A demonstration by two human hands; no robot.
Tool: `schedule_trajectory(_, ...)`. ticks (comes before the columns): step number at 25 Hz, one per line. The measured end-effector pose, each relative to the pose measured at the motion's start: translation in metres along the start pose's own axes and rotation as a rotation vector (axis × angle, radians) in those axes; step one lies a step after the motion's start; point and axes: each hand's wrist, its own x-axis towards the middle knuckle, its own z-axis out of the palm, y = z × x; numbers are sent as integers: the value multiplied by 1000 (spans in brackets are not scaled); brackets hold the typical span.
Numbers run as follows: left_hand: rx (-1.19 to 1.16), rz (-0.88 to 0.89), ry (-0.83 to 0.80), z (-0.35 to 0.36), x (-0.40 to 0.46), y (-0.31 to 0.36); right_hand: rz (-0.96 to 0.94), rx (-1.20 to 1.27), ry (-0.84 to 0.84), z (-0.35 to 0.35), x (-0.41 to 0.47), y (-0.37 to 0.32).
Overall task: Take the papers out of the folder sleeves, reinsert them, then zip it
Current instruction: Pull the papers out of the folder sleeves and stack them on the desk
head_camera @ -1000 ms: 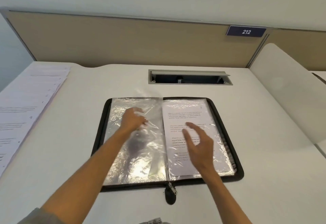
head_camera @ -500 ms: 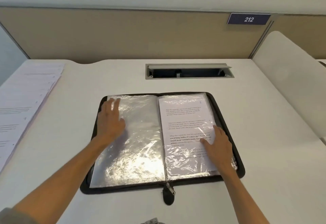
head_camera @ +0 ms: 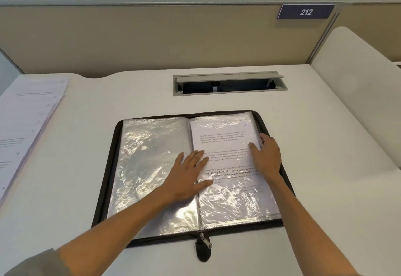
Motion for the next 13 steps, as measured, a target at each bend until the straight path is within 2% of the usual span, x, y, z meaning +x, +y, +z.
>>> schedule_trajectory(3,40,-8,63,7,-5,4,-47,9,42,3,14,-4)
schedule_trajectory(7,44,-1,76,8,-7,6,-238,-14,127,2,23,-14)
schedule_trajectory(13,-36,45,203,3,0,3,-164,-67,19,-4,33,-16)
